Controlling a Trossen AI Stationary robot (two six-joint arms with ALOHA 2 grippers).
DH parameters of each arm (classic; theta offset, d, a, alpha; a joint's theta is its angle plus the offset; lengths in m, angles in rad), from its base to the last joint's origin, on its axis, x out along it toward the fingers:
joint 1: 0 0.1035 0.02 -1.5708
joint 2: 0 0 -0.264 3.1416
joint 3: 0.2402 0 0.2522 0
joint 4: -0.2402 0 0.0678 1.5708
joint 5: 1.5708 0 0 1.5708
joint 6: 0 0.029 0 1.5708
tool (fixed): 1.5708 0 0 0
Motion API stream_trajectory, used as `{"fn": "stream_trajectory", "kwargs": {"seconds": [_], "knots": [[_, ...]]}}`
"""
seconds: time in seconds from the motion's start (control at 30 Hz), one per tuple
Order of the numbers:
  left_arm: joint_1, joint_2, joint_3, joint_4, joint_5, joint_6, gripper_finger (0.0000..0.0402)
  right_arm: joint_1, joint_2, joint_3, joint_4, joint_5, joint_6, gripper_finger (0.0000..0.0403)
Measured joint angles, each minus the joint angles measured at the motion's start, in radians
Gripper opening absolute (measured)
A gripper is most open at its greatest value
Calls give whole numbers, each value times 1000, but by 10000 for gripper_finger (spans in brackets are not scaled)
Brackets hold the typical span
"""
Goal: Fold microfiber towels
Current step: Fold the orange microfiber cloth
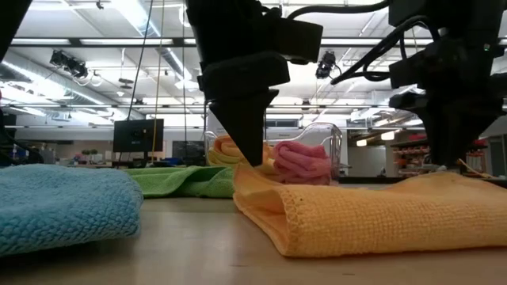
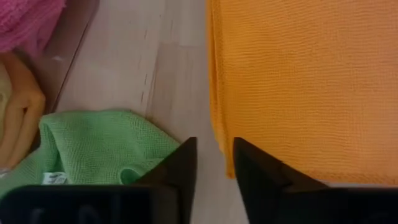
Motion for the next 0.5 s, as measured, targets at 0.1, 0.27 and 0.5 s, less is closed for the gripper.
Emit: {"fn": "stream_trajectory", "kwargs": {"seconds": [0.1, 0.27, 0.5], "knots": [[-3, 0, 0, 0, -1, 0, 148, 1, 0, 0, -50, -5, 34, 97], [-43, 0, 0, 41, 0, 59, 180, 0, 0, 0, -116, -32, 83, 116], [-109, 0, 0, 186, 3, 203, 169, 84, 0, 27, -79, -120, 129, 118]]}}
